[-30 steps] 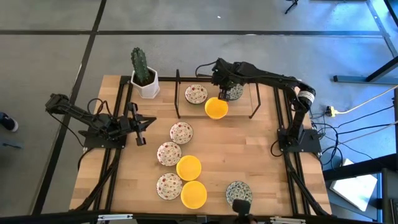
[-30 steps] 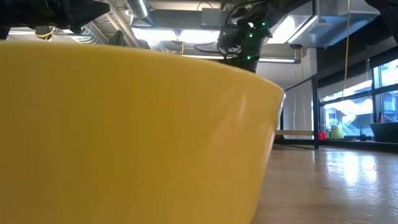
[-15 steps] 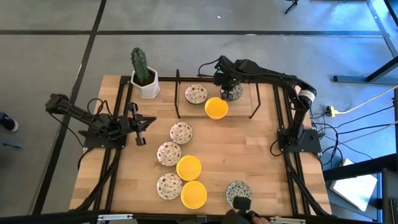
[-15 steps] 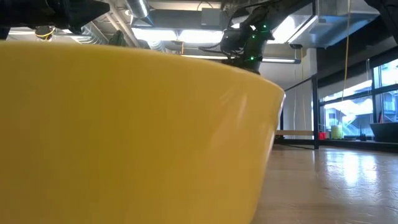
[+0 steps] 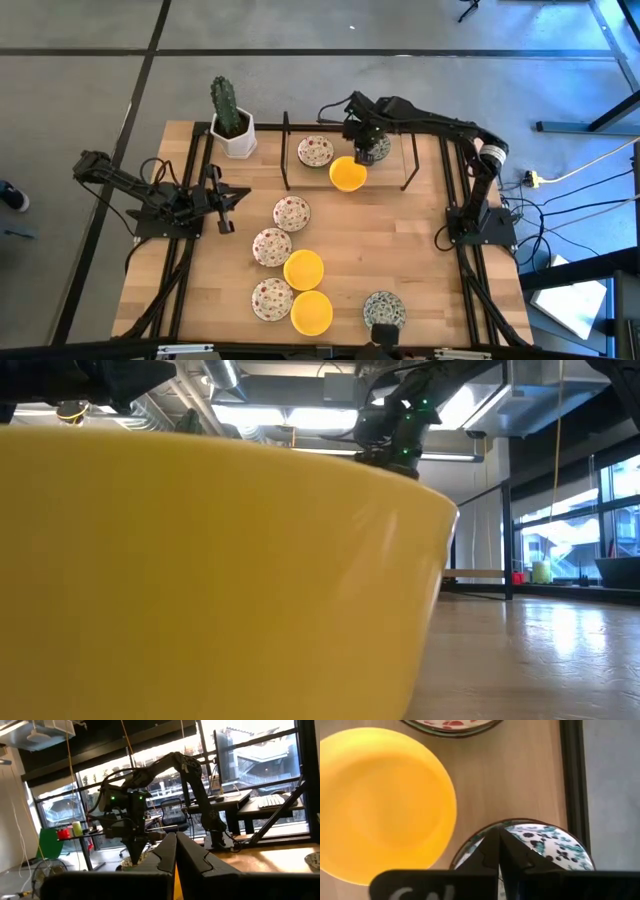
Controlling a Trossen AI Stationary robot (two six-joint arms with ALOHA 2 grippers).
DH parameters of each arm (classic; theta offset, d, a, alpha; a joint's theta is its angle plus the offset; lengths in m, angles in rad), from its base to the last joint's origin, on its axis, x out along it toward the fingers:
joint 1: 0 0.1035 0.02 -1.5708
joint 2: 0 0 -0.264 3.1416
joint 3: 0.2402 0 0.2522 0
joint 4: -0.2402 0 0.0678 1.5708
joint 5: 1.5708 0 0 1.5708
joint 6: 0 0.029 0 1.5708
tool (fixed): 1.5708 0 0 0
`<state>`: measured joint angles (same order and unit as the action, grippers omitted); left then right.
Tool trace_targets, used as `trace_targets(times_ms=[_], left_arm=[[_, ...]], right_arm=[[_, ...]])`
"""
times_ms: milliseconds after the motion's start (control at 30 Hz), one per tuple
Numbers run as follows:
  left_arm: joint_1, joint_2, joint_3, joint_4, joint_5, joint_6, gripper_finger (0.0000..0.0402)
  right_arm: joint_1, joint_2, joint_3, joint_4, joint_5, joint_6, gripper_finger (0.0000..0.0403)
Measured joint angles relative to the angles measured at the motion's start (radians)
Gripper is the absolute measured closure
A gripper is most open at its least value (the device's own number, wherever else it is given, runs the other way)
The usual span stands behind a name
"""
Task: Pick & Place Mini bowls
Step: Stack the blue patterned bowl on the blue patterned bowl on the shelf
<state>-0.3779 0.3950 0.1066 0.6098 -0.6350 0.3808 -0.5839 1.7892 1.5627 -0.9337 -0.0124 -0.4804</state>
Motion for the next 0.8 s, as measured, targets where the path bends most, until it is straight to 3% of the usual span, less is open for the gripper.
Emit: trace_targets(times_ms=[800], left_arm=[[0.0, 0.0, 0.0, 0.0, 0.01, -0.004, 0.0395]], right_arm=[[0.006, 0.002, 0.0, -0.008, 0.001, 0.035, 0.0398]])
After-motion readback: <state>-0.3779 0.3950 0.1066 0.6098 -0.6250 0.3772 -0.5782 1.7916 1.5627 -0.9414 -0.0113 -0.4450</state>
